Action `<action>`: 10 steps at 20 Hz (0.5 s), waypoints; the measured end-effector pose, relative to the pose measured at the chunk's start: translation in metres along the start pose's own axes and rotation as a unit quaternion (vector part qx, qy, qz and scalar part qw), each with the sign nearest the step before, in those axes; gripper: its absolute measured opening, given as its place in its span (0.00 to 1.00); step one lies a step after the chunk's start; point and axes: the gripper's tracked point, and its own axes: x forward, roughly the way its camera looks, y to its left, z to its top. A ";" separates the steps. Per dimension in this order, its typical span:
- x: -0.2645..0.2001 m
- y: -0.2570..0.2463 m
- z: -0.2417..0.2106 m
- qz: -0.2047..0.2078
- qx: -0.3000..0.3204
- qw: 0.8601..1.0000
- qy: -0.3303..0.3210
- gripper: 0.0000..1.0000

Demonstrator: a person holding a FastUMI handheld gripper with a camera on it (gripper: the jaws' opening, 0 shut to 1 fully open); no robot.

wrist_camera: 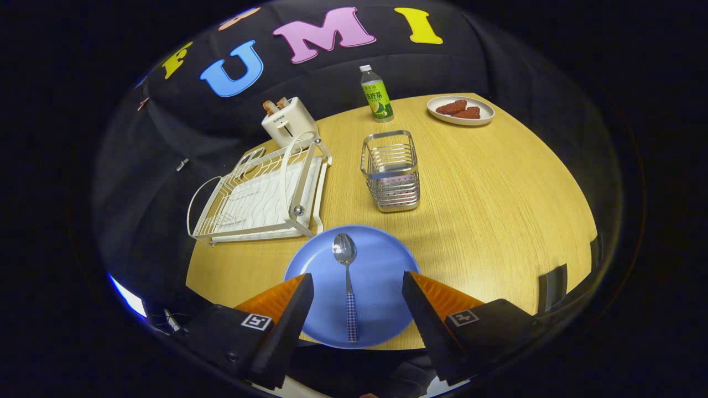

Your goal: Take the plate from the dish rack, then take the spoon from the basket and place it into the plate.

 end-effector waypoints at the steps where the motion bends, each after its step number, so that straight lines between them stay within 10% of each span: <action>1: -0.004 0.003 0.008 0.000 -0.007 1.000 -0.009 0.99; 10: -0.060 0.032 0.141 -0.010 -0.062 0.986 -0.157 0.99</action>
